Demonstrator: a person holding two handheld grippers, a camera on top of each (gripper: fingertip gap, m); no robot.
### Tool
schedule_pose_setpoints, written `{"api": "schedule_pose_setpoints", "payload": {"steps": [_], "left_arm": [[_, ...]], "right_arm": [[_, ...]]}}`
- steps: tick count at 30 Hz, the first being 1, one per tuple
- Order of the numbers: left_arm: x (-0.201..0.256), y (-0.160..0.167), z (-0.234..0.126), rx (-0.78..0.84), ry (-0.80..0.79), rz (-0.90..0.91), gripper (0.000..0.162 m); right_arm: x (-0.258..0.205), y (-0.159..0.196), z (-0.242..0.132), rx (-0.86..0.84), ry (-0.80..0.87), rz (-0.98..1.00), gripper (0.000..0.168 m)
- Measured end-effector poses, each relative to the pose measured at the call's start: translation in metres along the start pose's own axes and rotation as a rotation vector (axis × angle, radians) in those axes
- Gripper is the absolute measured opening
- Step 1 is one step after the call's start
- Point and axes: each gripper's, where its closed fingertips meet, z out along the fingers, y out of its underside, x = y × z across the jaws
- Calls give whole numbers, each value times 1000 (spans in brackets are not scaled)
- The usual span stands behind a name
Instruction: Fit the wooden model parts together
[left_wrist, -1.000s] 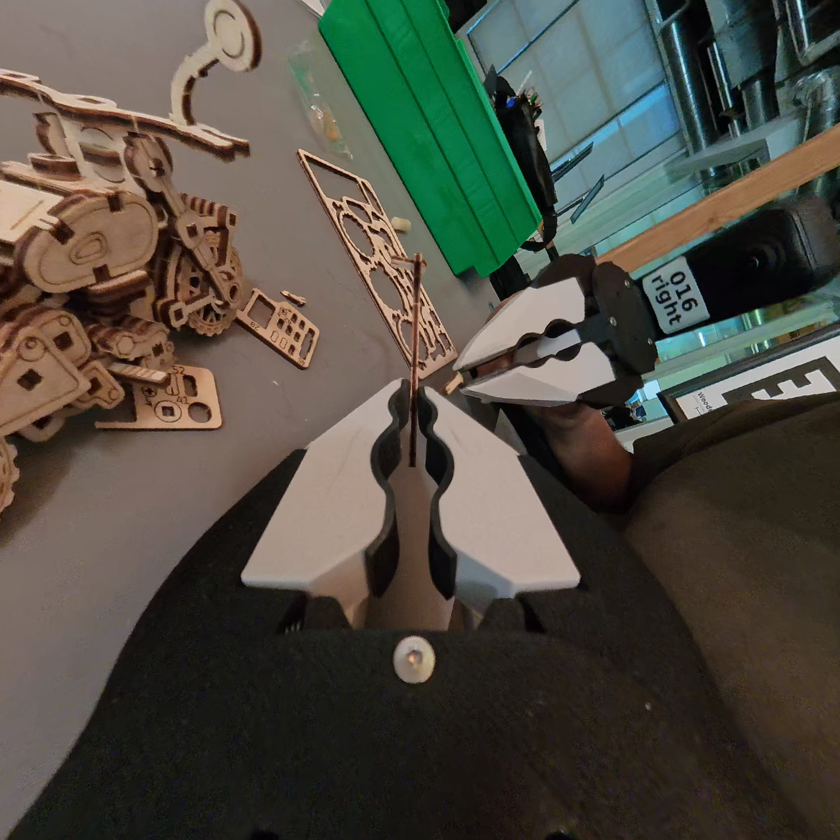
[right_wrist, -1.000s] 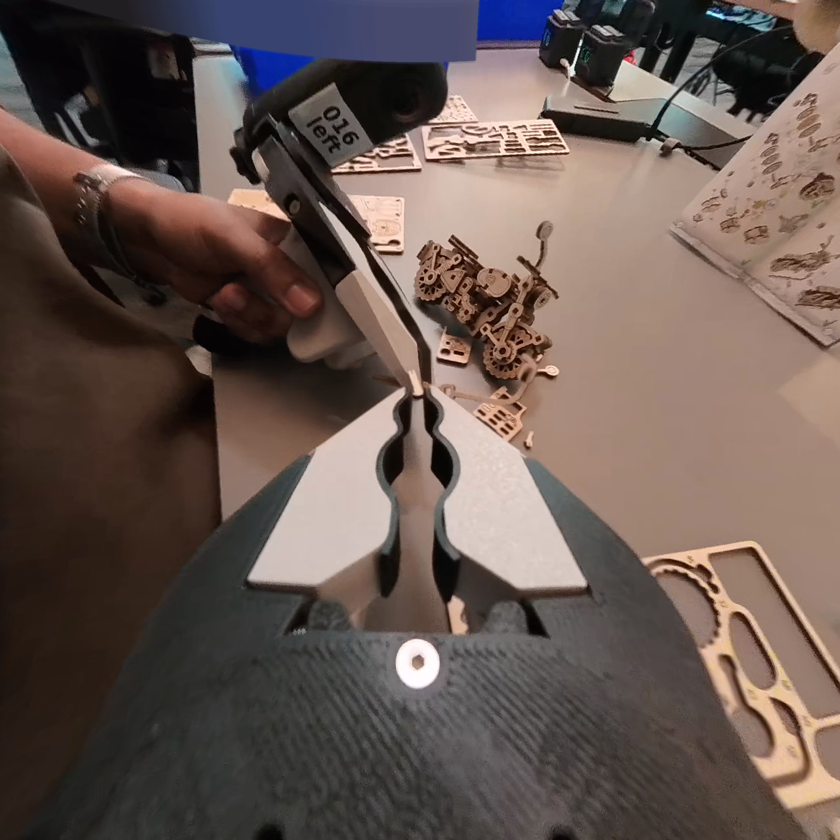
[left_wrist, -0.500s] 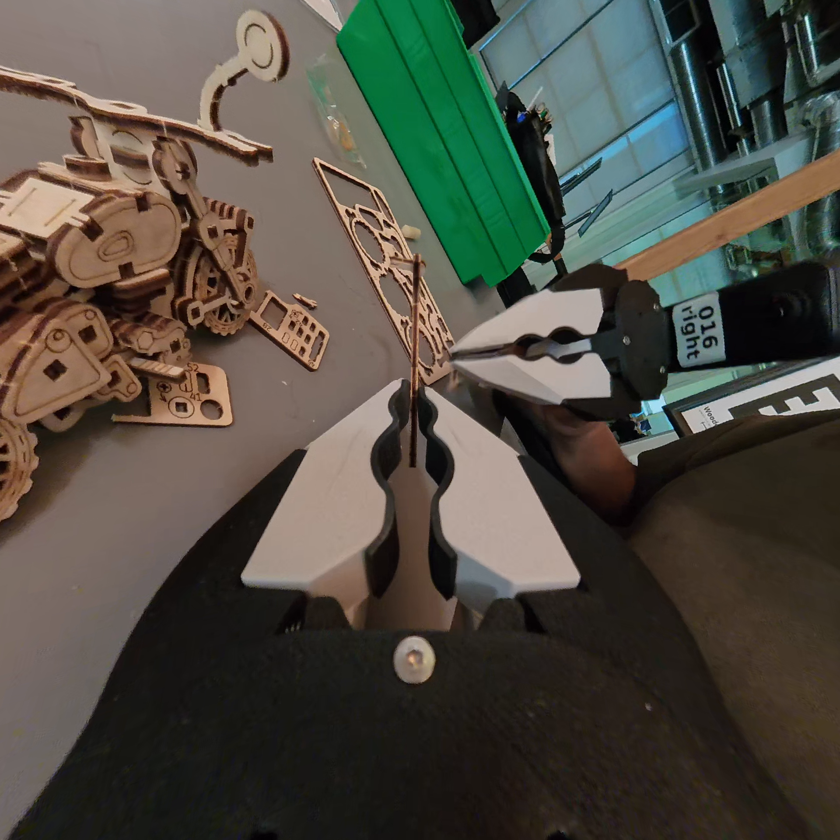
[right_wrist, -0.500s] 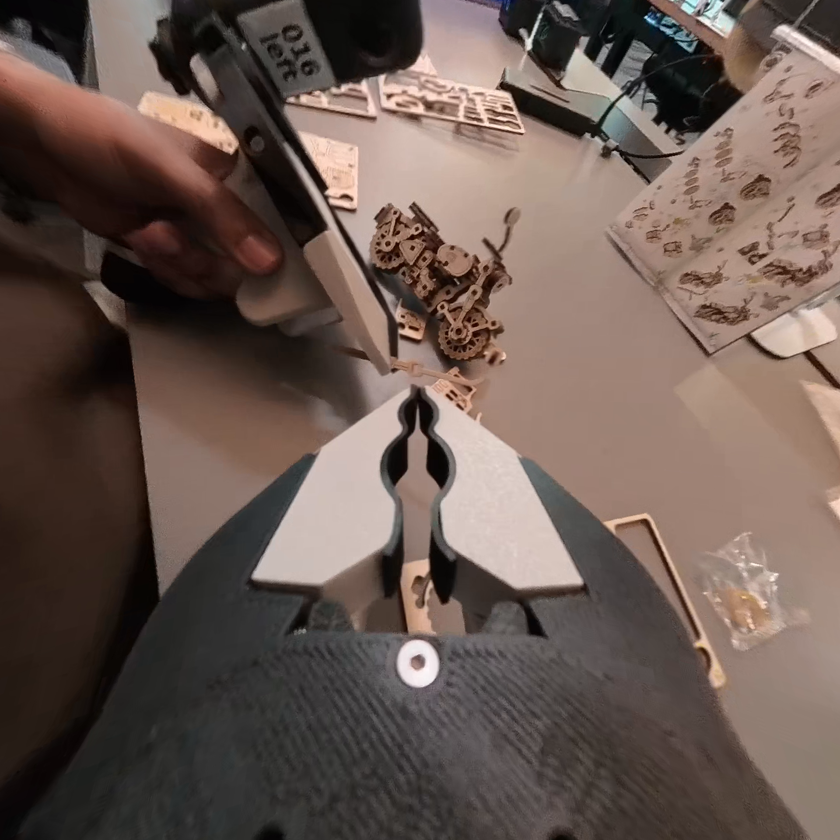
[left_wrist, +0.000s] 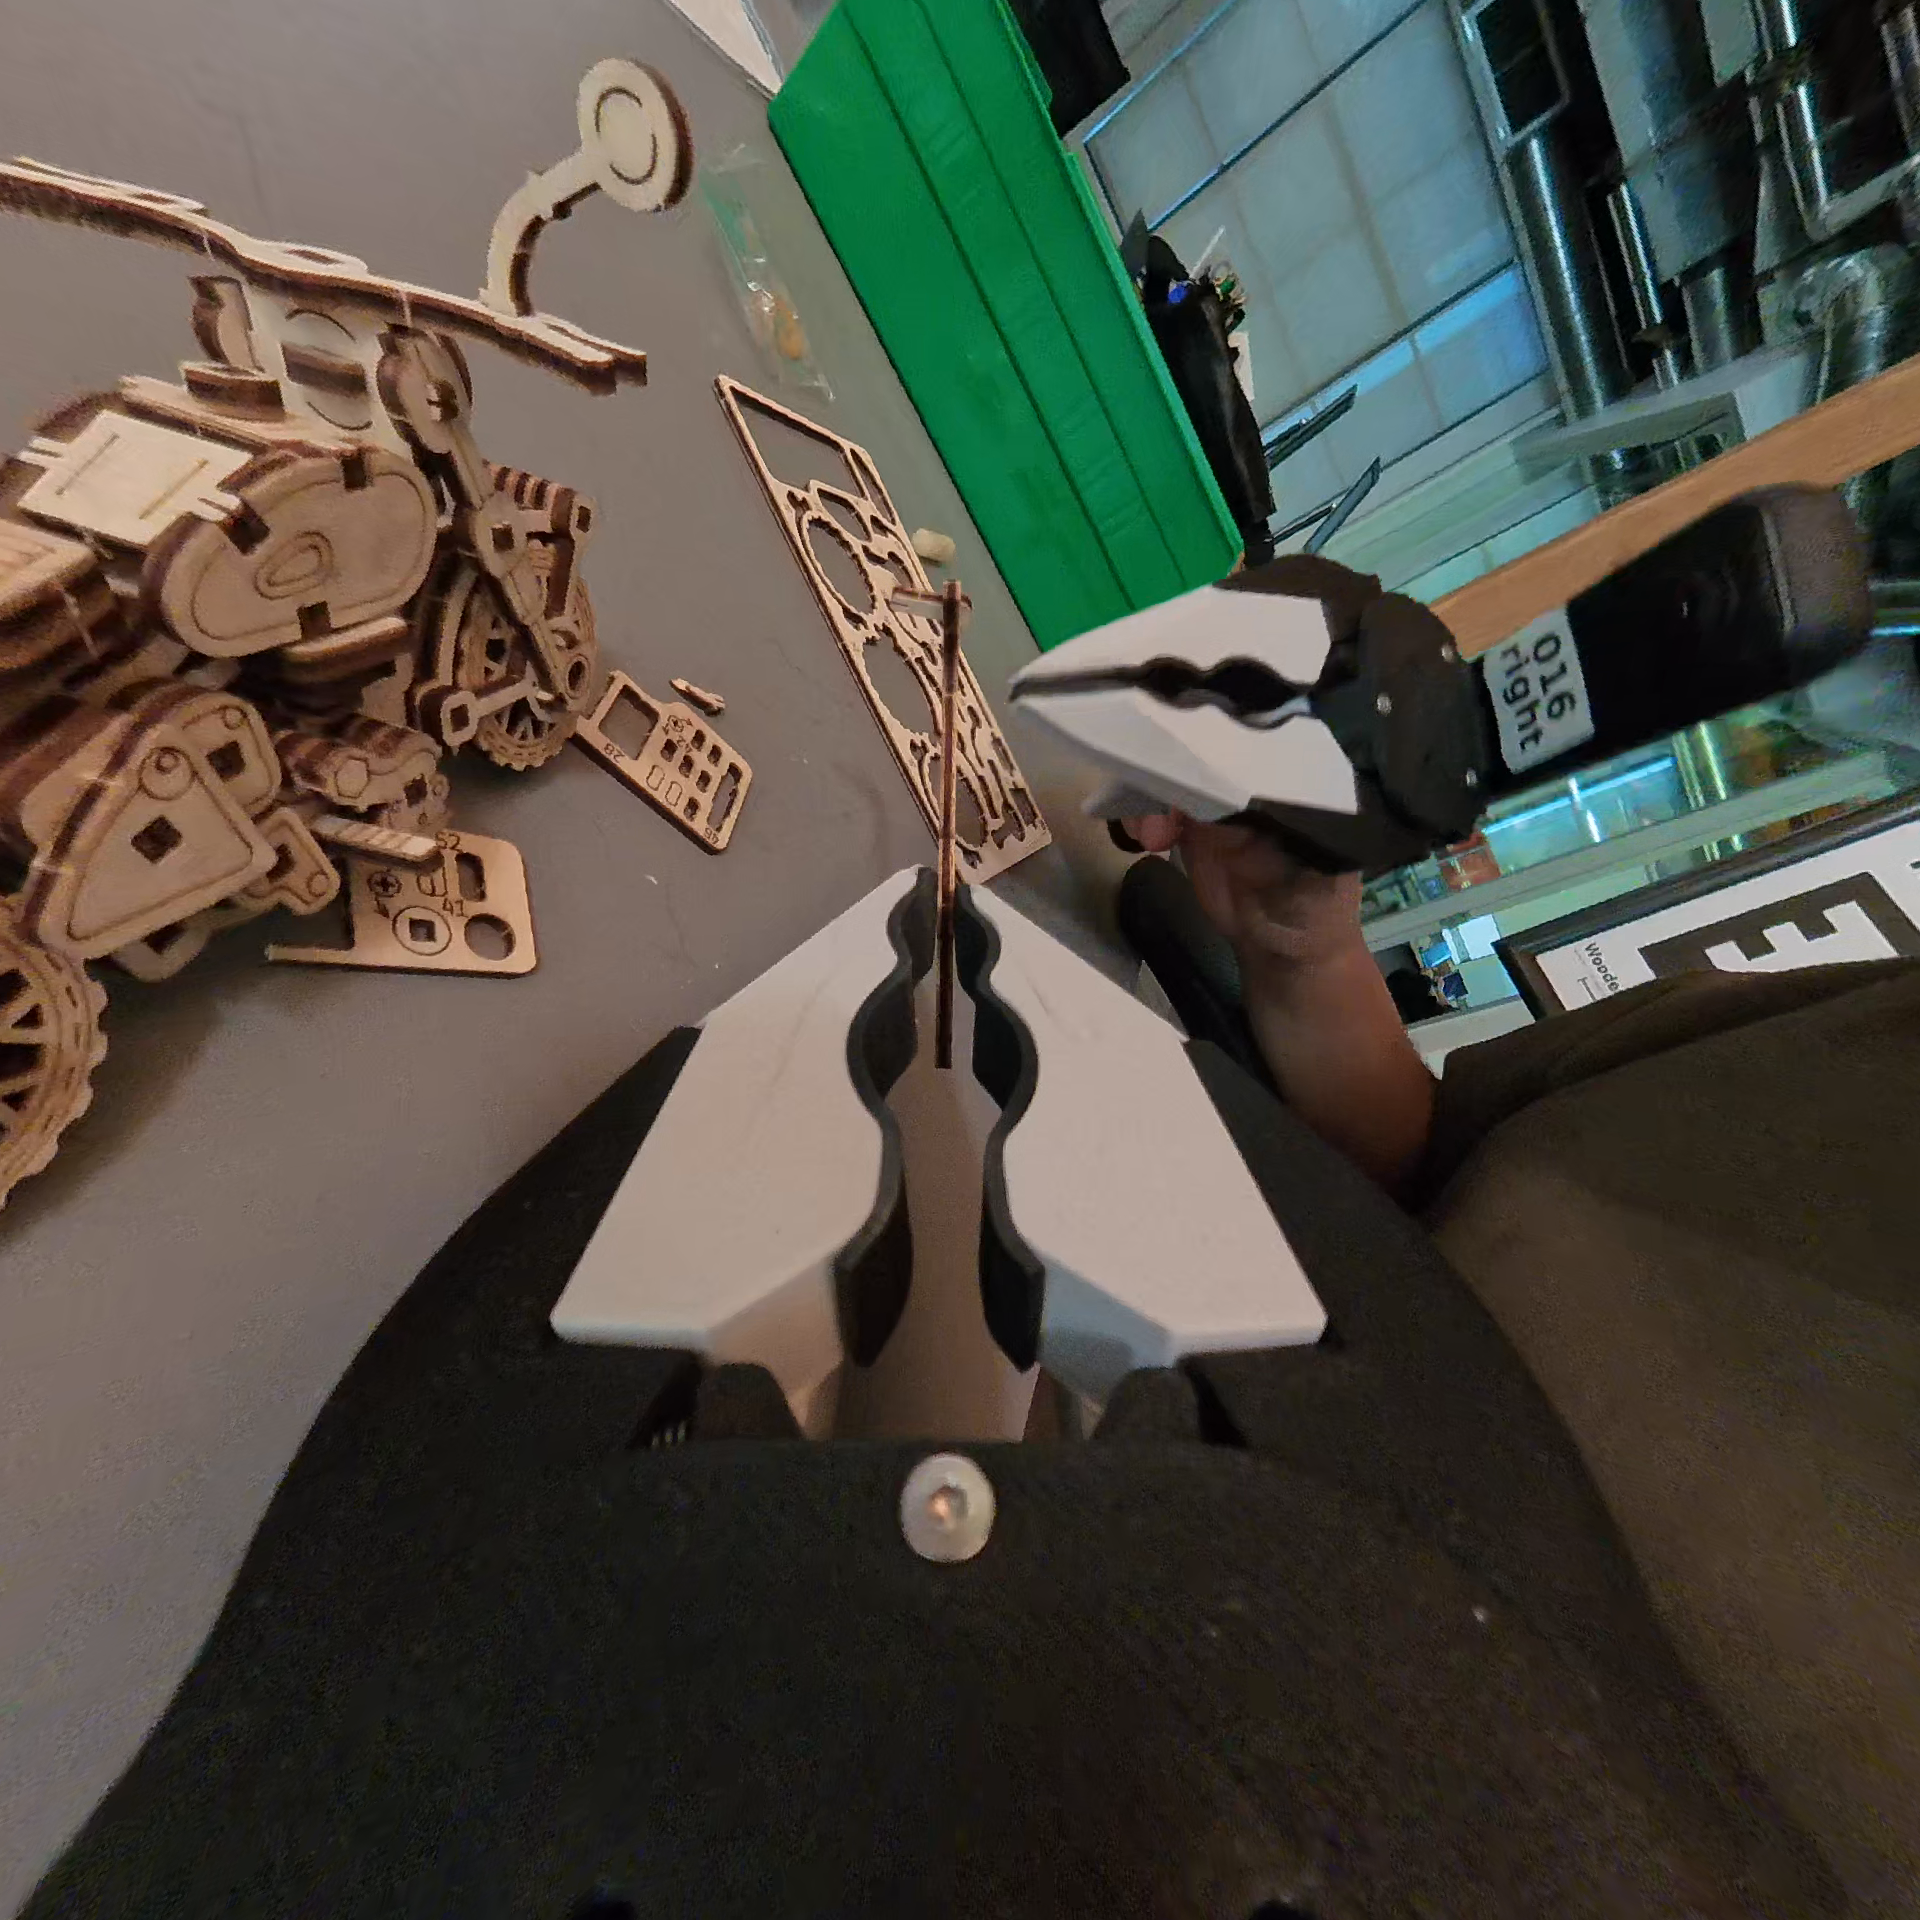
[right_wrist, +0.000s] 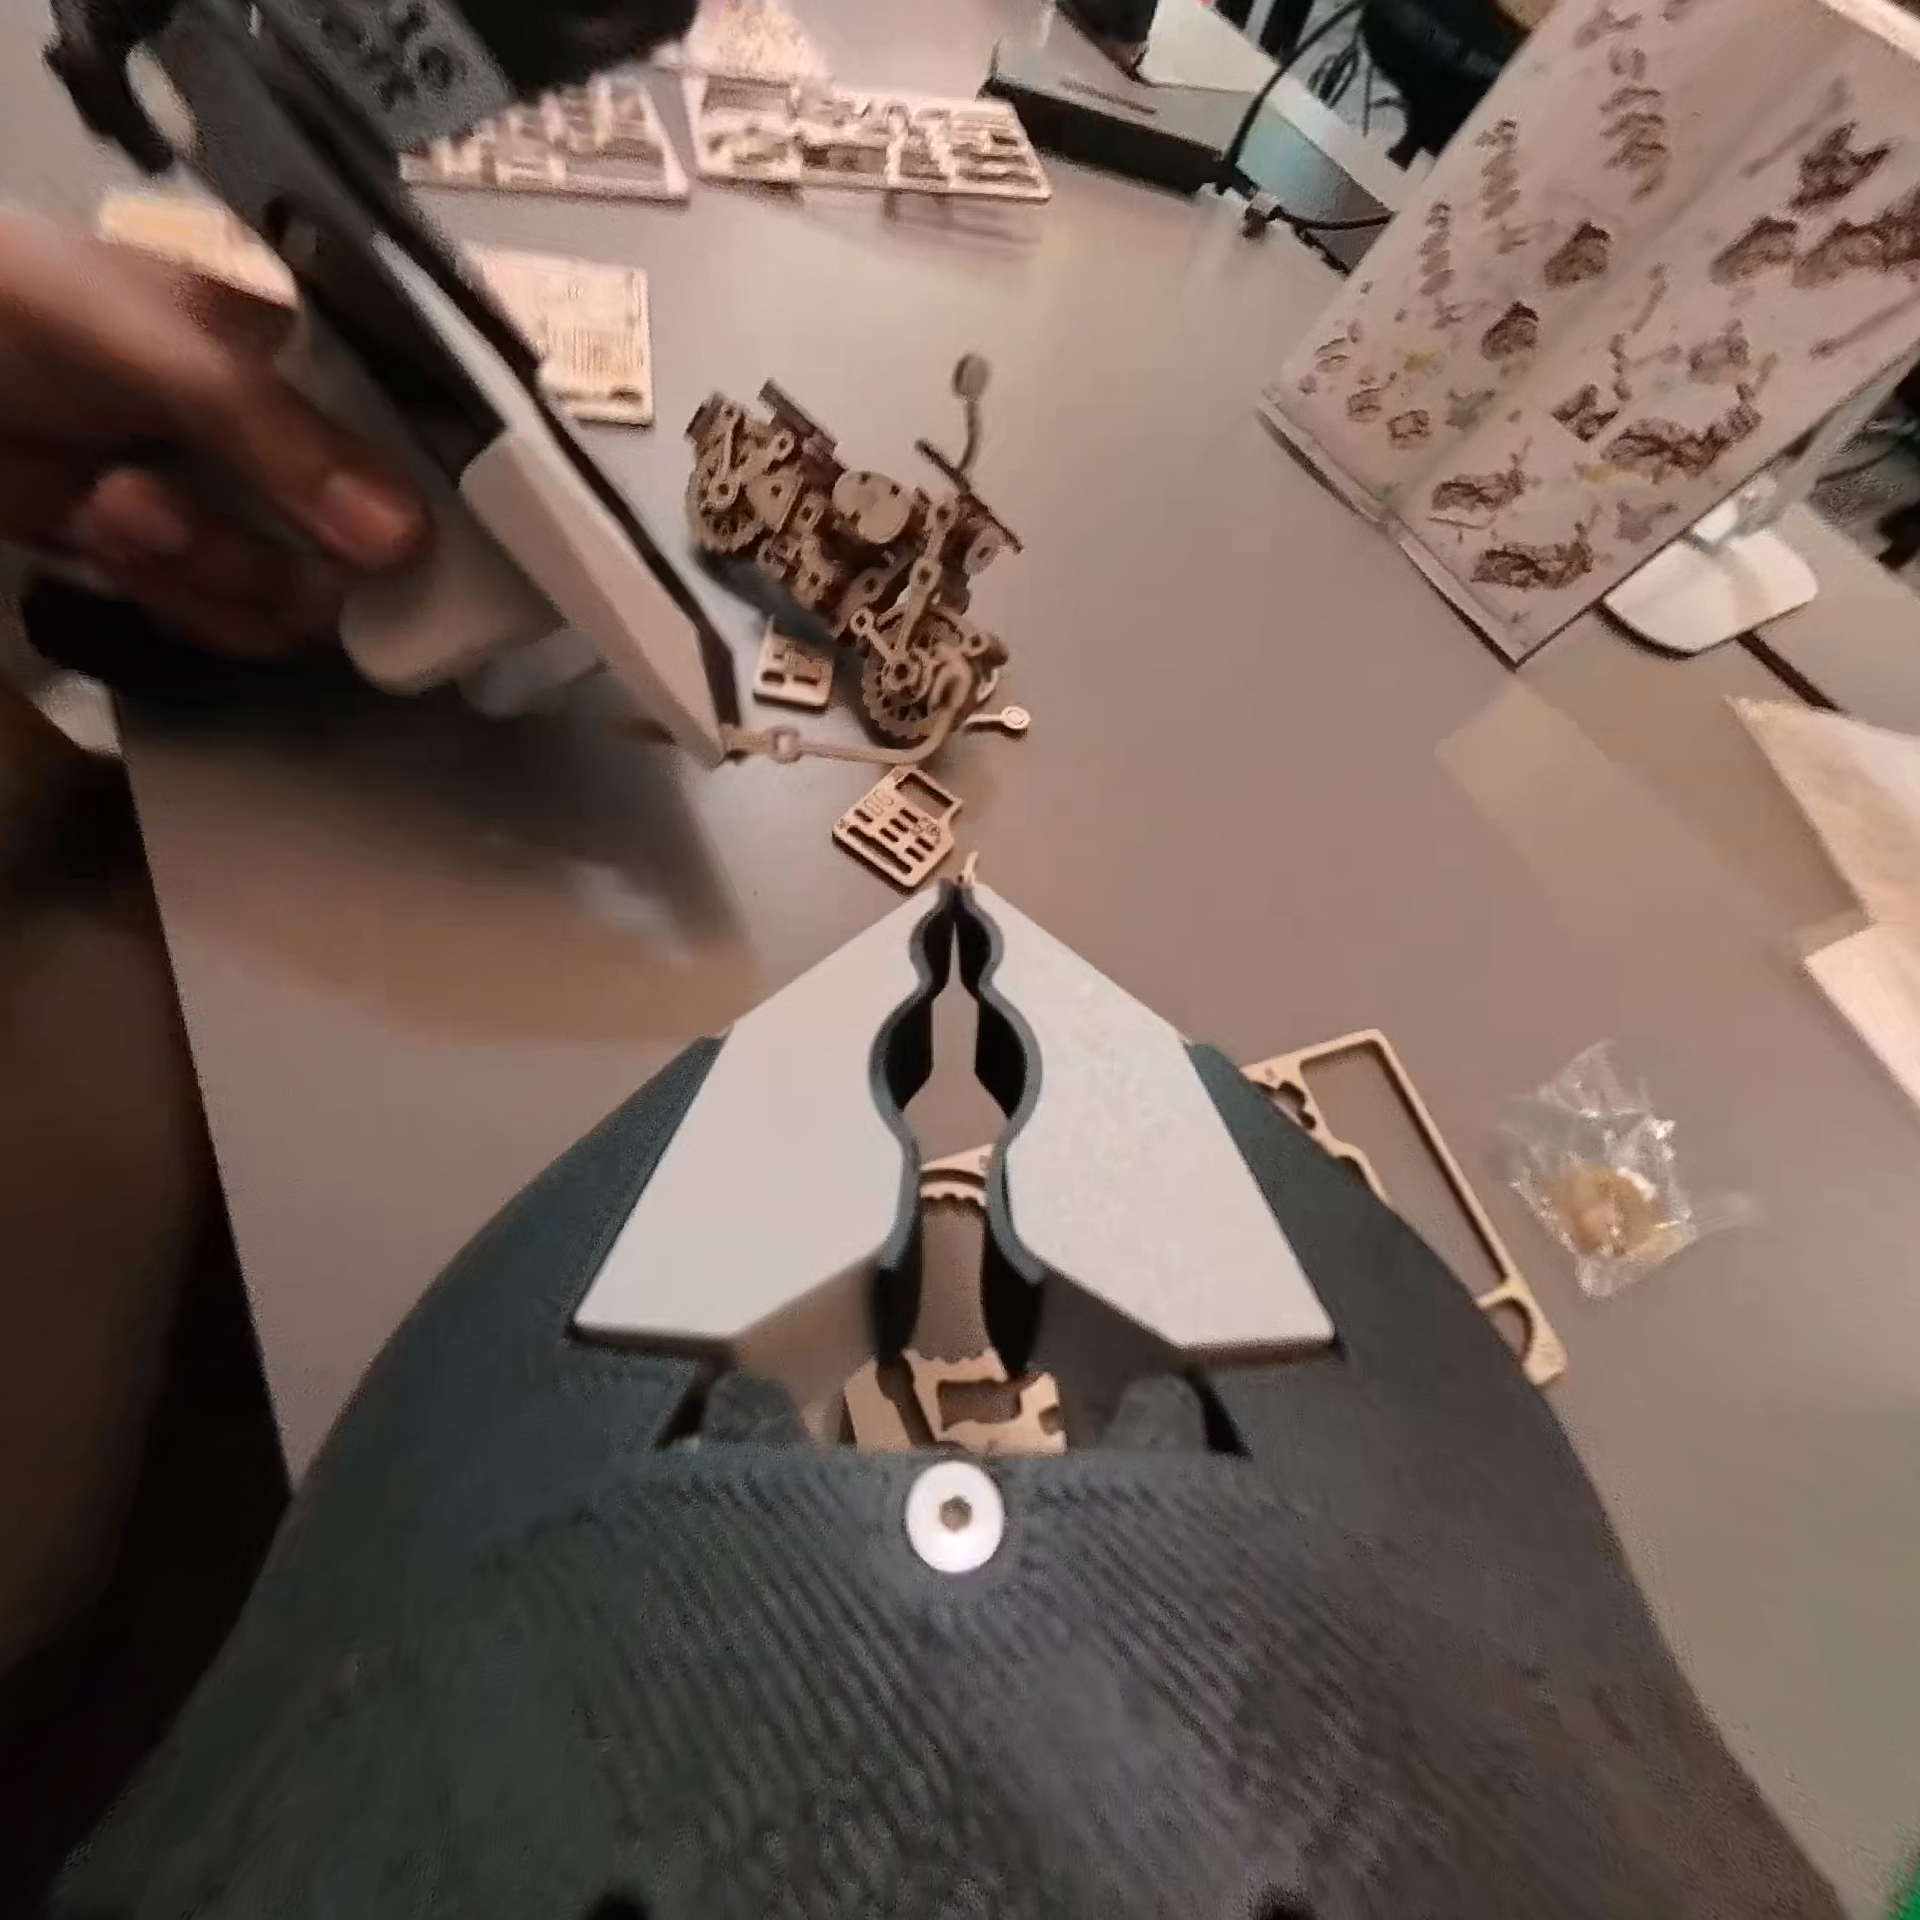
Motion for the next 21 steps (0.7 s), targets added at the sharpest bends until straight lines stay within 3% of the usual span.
{"api": "schedule_pose_setpoints", "payload": {"steps": [14,17,21], "left_arm": [[0,-2,1,4,6,-12,0],[2,-1,0,1,15,0,0],[5,1,-1,2,29,10,0]], "right_arm": [[28,-38,-47,335,-145,482,4],[26,-23,-80,287,-124,530,5],[44,21,-178,272,89,650,3]]}}
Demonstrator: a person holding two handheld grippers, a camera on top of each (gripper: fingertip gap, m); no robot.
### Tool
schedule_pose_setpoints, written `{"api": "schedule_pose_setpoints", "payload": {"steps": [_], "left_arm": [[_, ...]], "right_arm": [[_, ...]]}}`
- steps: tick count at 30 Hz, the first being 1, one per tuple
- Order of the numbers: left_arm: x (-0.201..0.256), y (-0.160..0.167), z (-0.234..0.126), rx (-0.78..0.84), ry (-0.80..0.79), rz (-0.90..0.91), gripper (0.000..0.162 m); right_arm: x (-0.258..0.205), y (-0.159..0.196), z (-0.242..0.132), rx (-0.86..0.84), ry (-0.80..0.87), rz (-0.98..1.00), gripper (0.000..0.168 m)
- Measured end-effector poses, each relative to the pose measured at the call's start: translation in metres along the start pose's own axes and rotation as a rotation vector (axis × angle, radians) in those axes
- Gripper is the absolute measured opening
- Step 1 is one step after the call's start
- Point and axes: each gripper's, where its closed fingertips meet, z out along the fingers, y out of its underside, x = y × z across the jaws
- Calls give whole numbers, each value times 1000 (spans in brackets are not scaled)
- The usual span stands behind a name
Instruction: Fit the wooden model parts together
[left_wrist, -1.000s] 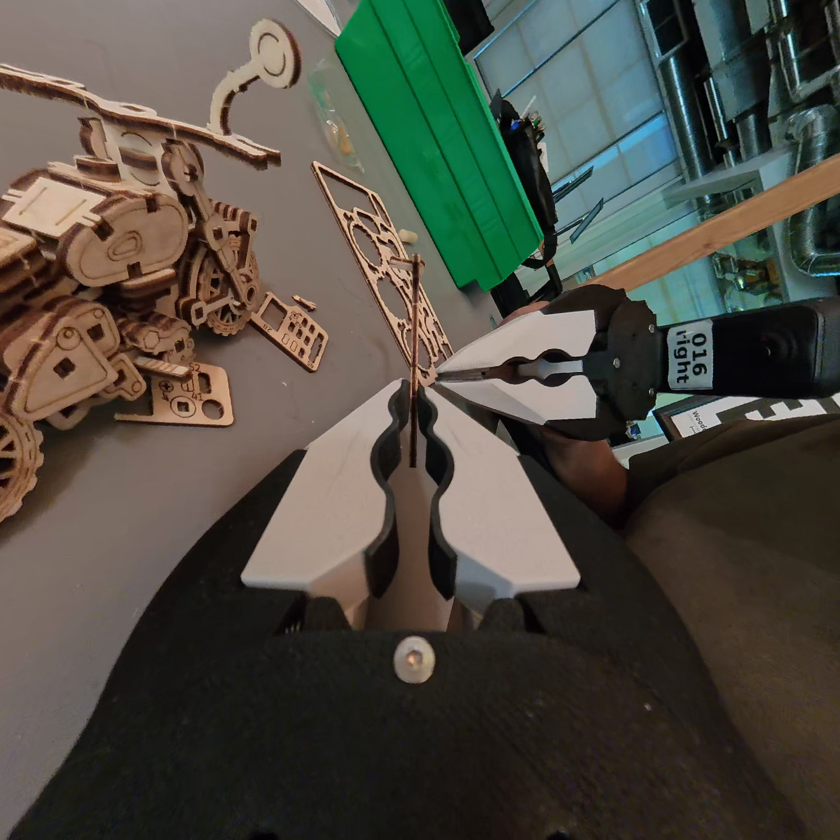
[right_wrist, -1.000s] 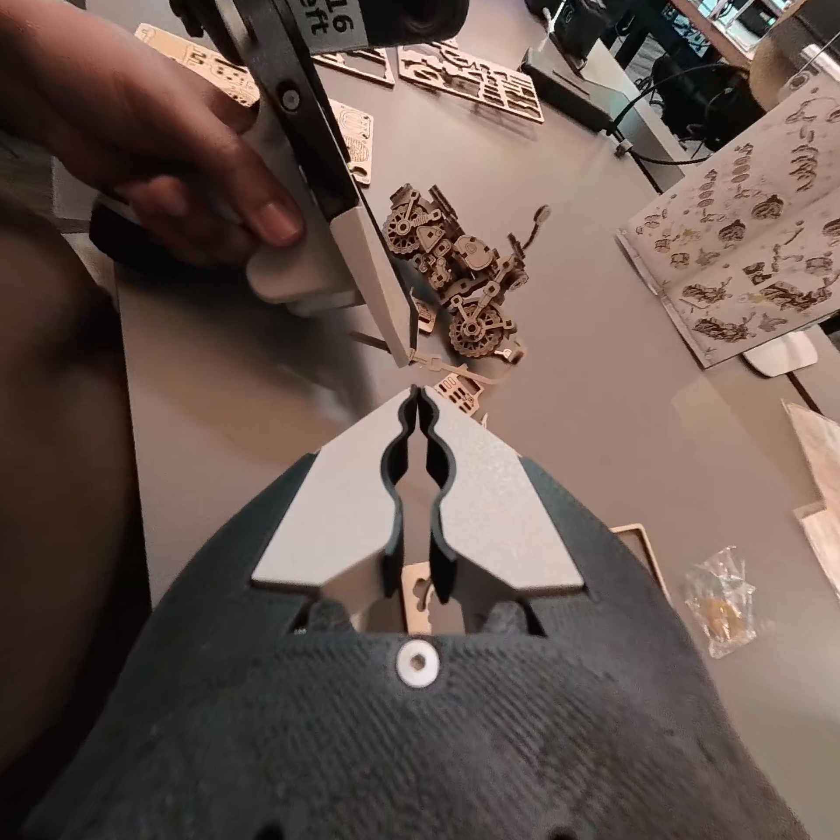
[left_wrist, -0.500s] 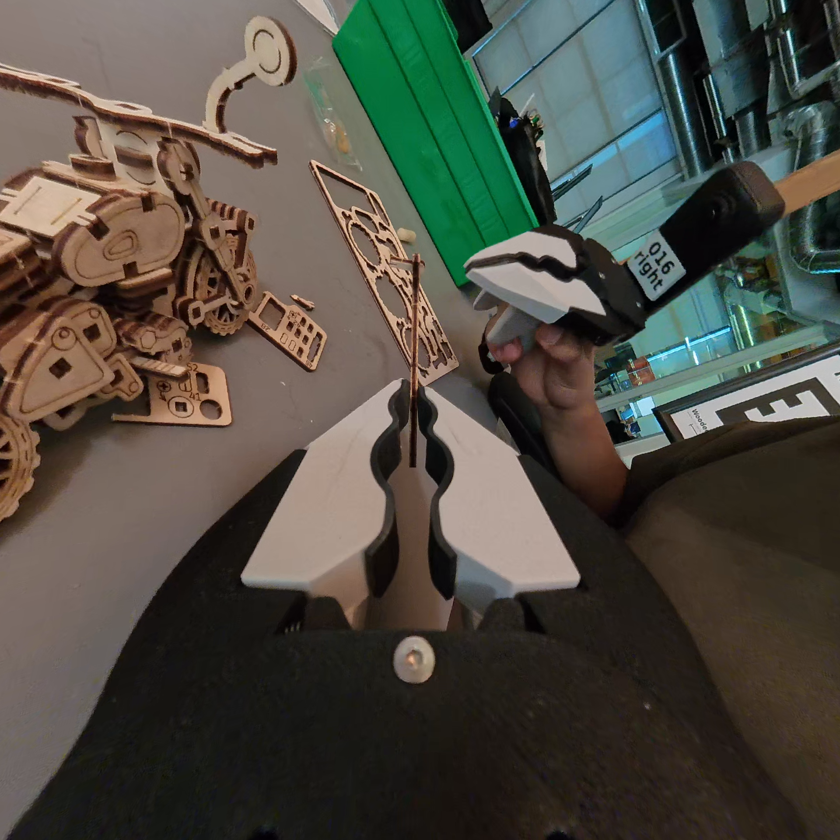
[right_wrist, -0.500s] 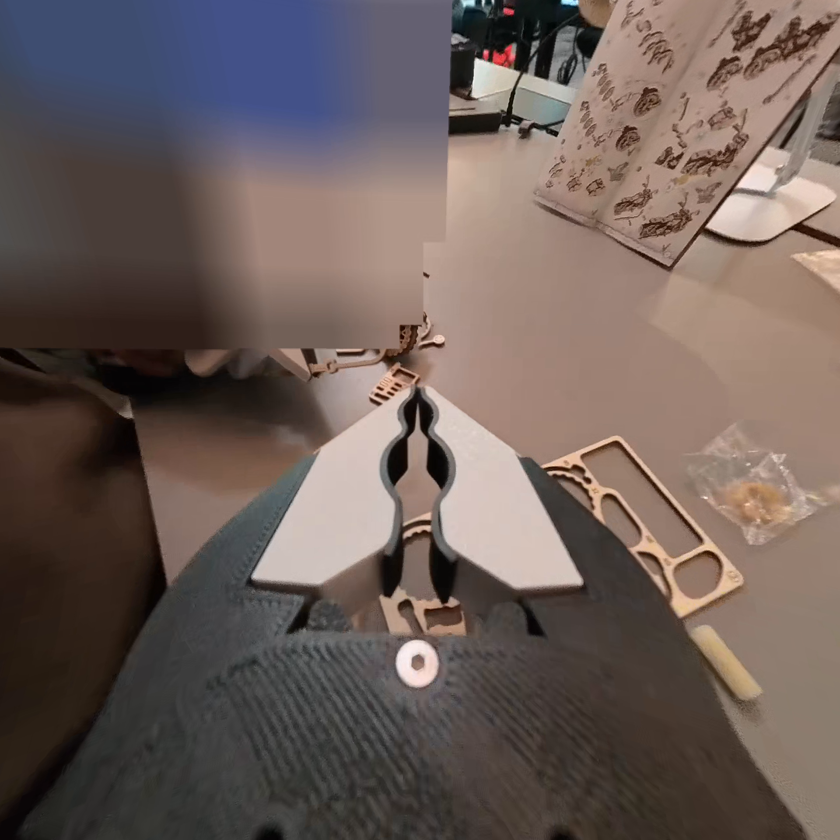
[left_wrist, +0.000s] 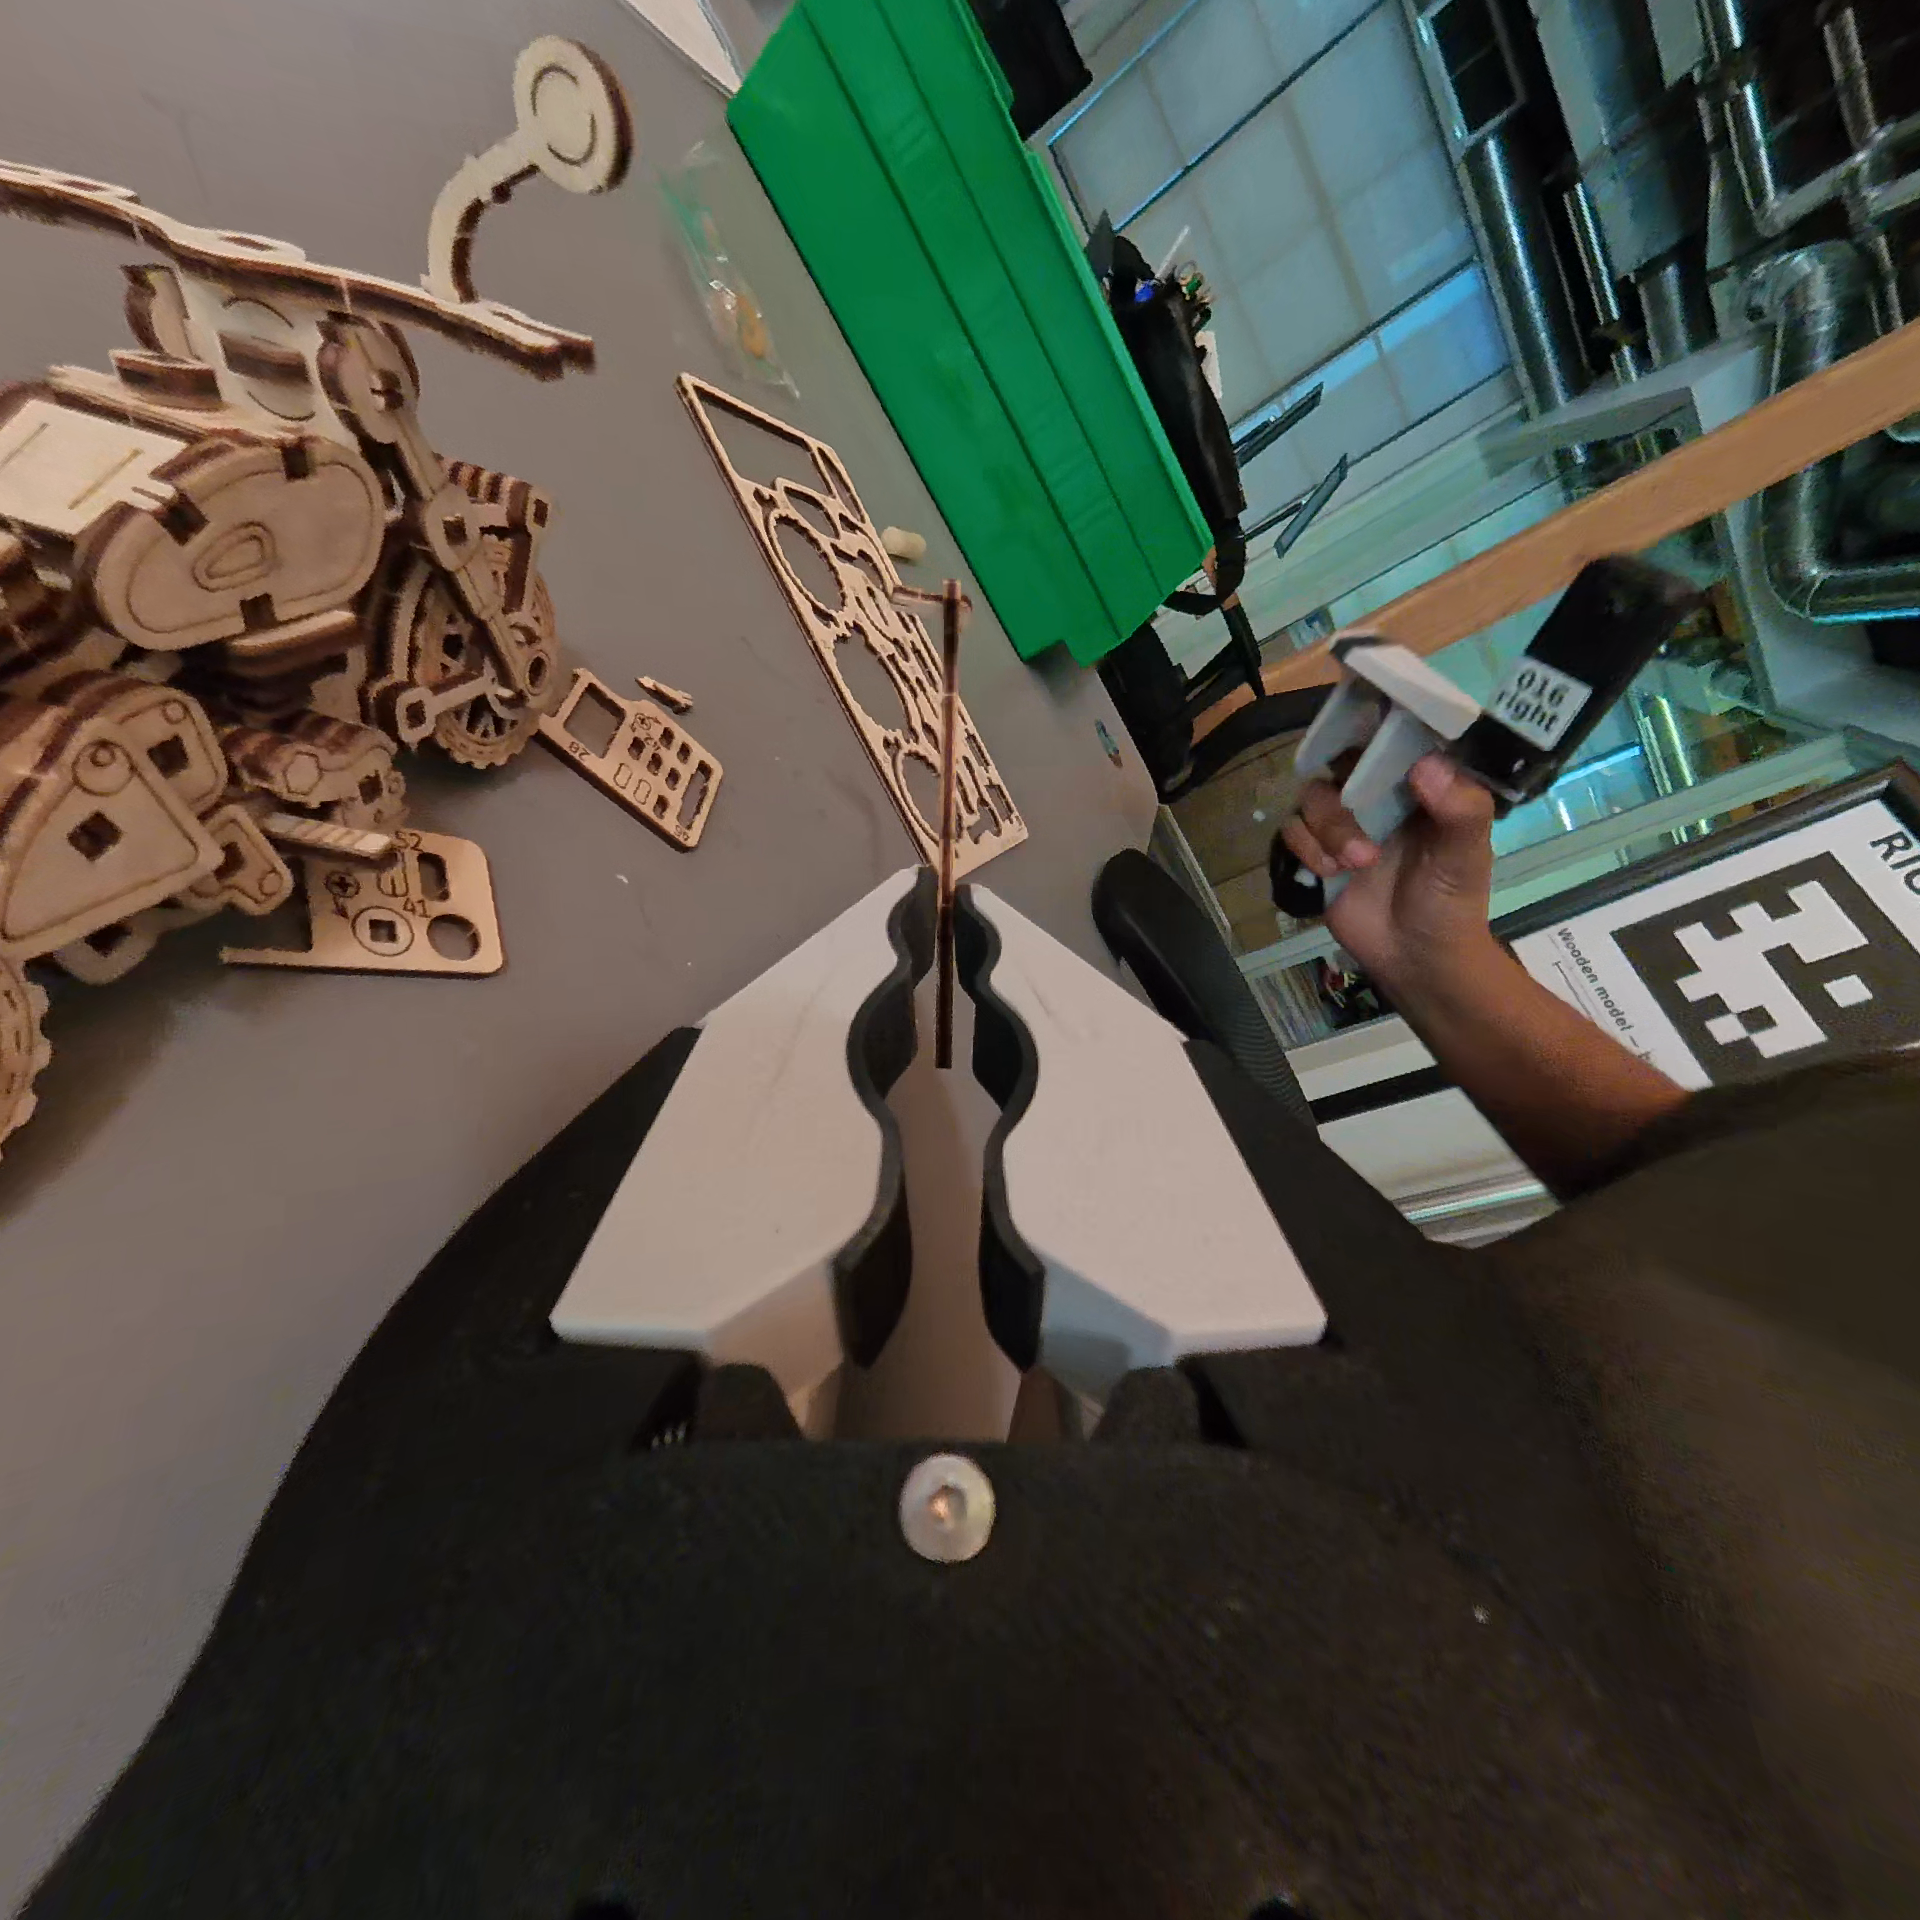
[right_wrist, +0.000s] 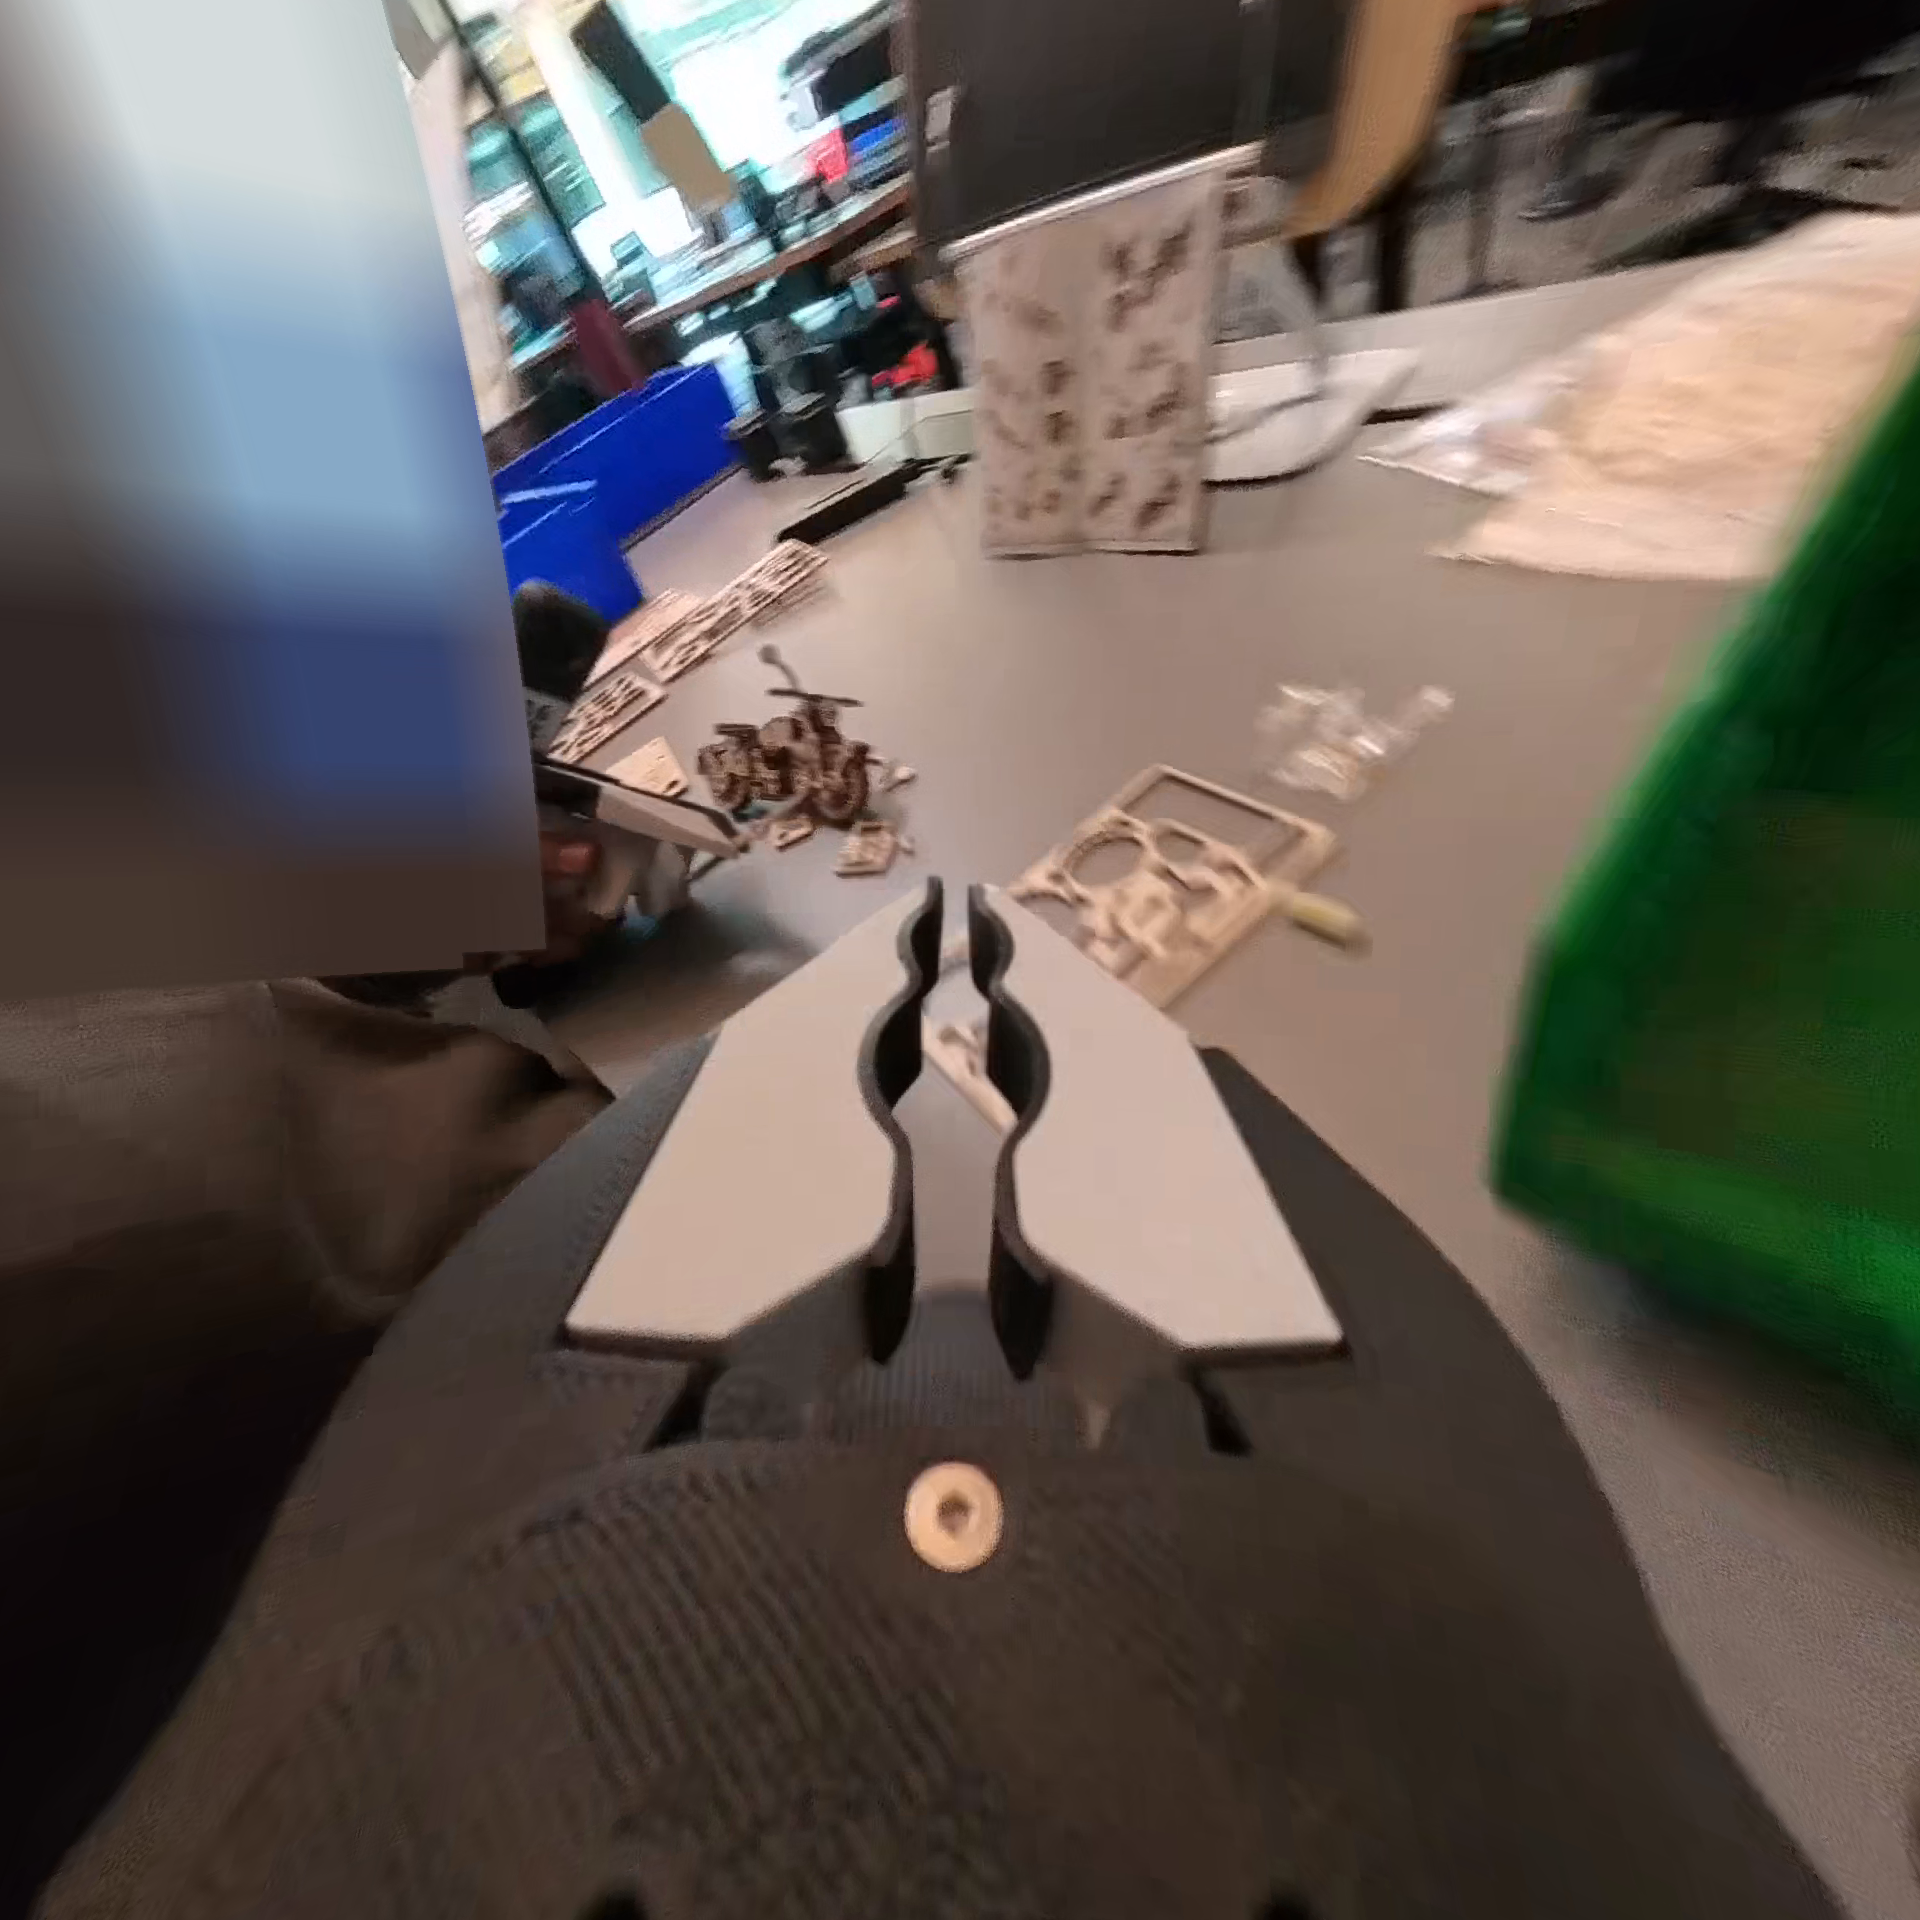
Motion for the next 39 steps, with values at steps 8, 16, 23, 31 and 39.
{"api": "schedule_pose_setpoints", "payload": {"steps": [8,16,23,31,39], "left_arm": [[11,9,5,-12,6,70,0],[30,15,11,22,9,155,0],[37,20,7,88,-54,223,0],[35,26,17,88,-63,216,0],[35,26,16,79,-42,200,0]], "right_arm": [[48,198,-134,-400,238,151,11],[-14,245,-63,-275,-143,23,5],[-38,238,-52,-74,-562,57,23],[-51,254,-27,-105,-669,-51,26],[-54,245,-25,-101,-691,-56,17]]}}
